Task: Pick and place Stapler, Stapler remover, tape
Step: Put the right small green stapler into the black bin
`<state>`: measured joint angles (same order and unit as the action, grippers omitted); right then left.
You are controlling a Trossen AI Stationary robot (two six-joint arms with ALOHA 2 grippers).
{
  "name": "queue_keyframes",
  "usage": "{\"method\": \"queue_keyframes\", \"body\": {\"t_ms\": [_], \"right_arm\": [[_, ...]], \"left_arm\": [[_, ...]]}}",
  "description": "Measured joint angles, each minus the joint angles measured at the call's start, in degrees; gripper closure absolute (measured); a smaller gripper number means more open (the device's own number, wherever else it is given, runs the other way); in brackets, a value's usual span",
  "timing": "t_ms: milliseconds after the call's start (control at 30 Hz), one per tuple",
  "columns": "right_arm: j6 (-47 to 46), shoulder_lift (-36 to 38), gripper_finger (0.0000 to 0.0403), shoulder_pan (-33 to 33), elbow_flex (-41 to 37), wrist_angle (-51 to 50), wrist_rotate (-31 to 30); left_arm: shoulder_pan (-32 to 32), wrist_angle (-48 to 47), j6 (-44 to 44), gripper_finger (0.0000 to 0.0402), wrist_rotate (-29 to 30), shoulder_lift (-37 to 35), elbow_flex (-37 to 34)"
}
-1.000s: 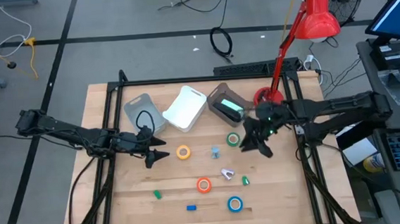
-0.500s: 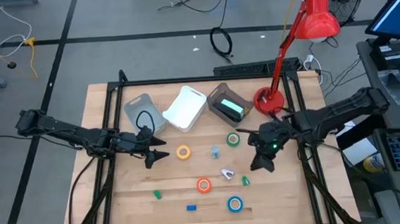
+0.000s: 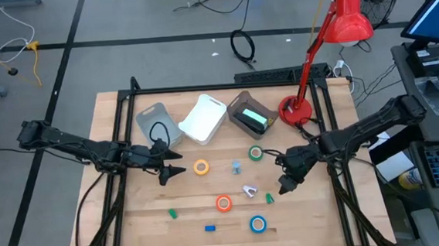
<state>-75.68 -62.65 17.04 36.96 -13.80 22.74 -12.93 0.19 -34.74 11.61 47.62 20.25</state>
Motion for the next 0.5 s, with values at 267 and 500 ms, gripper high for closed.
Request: {"method": "queue_keyframes", "body": {"t_ms": [267, 500], "right_arm": [[-9.0, 0.0, 0.0323, 0.0, -8.2, 12.9, -0.3], [-12.3, 0.0, 0.0323, 1.7, -10.2, 25.1, -8.9]], "left_arm": [[0.0, 0.0, 0.0, 0.0089, 0.0, 0.0, 0.0], [0.0, 0.0, -0.2, 0.0077, -0.1, 0.0, 0.0]]}}
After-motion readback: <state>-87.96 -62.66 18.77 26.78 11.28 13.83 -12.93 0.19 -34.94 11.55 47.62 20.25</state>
